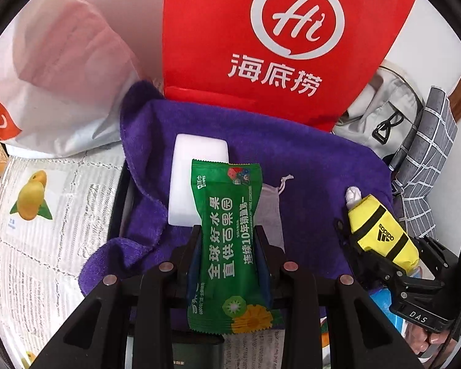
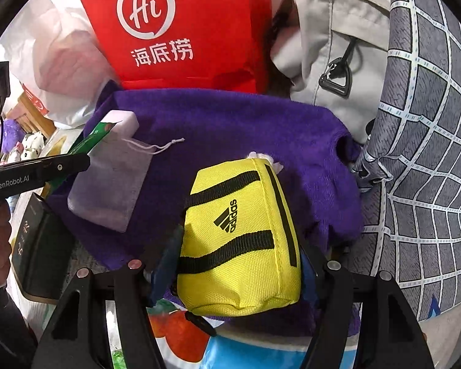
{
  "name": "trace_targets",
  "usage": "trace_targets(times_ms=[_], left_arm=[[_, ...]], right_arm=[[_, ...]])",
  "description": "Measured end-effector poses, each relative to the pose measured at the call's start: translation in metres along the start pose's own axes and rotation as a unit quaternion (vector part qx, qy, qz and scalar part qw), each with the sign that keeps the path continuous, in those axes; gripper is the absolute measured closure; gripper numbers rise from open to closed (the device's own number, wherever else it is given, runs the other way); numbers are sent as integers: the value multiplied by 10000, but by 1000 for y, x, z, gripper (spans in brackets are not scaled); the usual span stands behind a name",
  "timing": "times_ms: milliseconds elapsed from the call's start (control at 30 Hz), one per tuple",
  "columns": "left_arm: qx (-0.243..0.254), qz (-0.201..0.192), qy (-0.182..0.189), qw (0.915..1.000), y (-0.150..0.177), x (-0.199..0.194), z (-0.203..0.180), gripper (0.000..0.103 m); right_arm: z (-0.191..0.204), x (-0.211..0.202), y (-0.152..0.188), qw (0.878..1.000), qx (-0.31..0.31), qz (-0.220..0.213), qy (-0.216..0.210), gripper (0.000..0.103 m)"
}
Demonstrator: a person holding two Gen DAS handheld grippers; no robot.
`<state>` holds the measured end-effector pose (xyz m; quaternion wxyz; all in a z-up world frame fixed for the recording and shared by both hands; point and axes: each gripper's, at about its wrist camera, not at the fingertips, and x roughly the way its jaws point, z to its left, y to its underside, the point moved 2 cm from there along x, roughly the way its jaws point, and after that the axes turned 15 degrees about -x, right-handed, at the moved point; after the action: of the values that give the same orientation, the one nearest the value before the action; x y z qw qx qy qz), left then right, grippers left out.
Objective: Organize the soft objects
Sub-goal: 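Open both grippers to release the packet and the pouch onto the towel, then grasp the green-wrapped tissue pack with the right gripper while the left gripper moves toward the white gloves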
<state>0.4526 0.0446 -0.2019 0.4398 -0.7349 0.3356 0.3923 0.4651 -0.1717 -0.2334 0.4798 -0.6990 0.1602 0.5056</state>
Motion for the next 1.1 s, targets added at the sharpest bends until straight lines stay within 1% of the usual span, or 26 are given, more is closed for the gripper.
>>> trace_targets(times_ms=[67, 167, 233, 300, 367, 533, 633, 700, 800, 867, 933, 1000, 1100], left_arm=[[-19, 34, 65, 10000, 1, 1, 0, 72], [13, -16, 2, 10000, 1, 1, -3, 70], [27, -6, 15, 10000, 0, 3, -7, 64], [22, -45, 29, 10000, -1, 2, -8, 55], [56, -149, -6, 9999, -1, -3, -10, 51], [82, -286, 38, 9995, -2, -17, -8, 51], [57, -376, 80, 9992, -5, -30, -7, 51], [44, -444, 123, 9989, -6, -38, -6, 51], [71, -537, 148, 9984, -6, -52, -7, 51], [109, -593, 202, 9980, -4, -59, -11, 51], [164, -658, 259, 9974, -1, -68, -15, 51], [200, -716, 328, 9967, 0, -78, -16, 51], [232, -831, 478, 9951, 3, -94, -18, 50]], right_arm=[[0, 0, -1, 10000, 31, -36, 20, 35], [1, -2, -2, 9999, 37, -110, 10, 32], [3, -5, -3, 9999, -22, -157, 3, 27], [4, -9, -5, 9997, -48, -242, 79, 25], [3, -15, -6, 9994, 3, -328, 114, 25], [4, -45, -8, 9974, 138, -670, 206, 25], [14, -68, -7, 9958, 123, -876, 230, 25], [24, -81, 2, 9953, 84, -927, 269, 25], [42, -95, 23, 9960, 47, -863, 244, 25], [55, -102, 44, 9965, 50, -816, 182, 26], [73, -107, 68, 9971, 18, -752, 130, 31], [88, -109, 86, 9973, -135, -720, 67, 31], [110, -104, 113, 9979, -10, -571, -295, 31]])
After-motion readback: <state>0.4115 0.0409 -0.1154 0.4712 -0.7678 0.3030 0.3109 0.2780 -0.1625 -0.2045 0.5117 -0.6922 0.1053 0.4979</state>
